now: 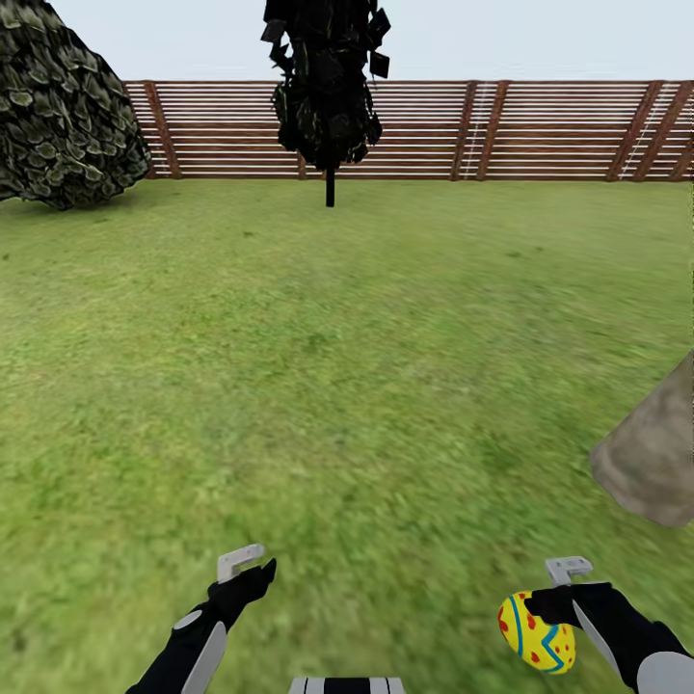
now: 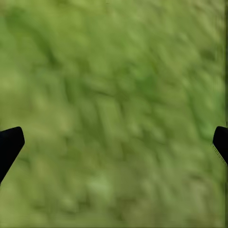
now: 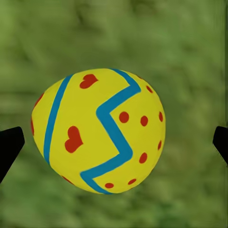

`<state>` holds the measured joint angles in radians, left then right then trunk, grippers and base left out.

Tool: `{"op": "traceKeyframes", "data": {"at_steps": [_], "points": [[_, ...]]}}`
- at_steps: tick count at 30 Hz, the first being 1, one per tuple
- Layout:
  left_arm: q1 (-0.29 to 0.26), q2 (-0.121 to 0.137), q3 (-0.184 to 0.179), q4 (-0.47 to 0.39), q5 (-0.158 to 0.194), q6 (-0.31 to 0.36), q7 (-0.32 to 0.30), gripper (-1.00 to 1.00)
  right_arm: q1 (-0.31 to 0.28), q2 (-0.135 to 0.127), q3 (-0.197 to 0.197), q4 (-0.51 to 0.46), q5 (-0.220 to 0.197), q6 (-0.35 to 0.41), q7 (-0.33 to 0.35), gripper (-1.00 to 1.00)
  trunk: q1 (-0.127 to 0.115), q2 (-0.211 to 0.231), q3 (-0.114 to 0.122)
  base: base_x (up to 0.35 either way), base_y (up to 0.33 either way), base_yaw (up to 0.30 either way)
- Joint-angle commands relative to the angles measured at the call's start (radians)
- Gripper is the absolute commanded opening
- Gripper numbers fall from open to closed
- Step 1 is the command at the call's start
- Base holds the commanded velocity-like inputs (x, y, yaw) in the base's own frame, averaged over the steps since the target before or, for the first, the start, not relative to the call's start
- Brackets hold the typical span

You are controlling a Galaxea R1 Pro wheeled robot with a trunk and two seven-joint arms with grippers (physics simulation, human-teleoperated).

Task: Take the three Easter eggs out of the wicker basket on the lawn in the garden, then place them on the lawn next to a single tree (choose any tree) so that all three eggs are next to the same tree and none are left in the basket.

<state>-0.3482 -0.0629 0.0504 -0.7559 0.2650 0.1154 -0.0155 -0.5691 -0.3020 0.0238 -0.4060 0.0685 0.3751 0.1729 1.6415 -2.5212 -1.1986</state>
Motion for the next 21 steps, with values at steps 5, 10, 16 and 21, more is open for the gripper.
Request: {"op": "traceKeyframes", "data": {"at_steps": [5,10,16,21], "points": [[0.0,-0.01,0.005,-0.006,0.012,0.006,-0.002,1.0,0.0,0.0,0.002,-0.002,0.008,0.005,0.004,1.0,-0.002,0.001,0.019,0.0,0.0,0.0],[0.0,-0.012,0.008,-0.007,0.015,0.007,-0.009,1.0,0.0,0.0,0.002,-0.002,0.007,0.005,0.005,1.0,-0.005,0.002,0.038,-0.105,0.0,0.0],[0.0,-0.012,0.007,-0.002,0.012,0.008,-0.006,1.0,0.0,0.001,0.004,-0.002,0.008,0.005,0.004,1.0,-0.007,0.003,0.061,-0.325,0.0,0.0],[0.0,-0.012,0.006,-0.001,0.011,0.008,-0.004,1.0,0.0,0.001,0.004,-0.002,0.008,0.005,0.004,1.0,-0.01,0.005,0.08,-0.345,0.0,0.0]]}}
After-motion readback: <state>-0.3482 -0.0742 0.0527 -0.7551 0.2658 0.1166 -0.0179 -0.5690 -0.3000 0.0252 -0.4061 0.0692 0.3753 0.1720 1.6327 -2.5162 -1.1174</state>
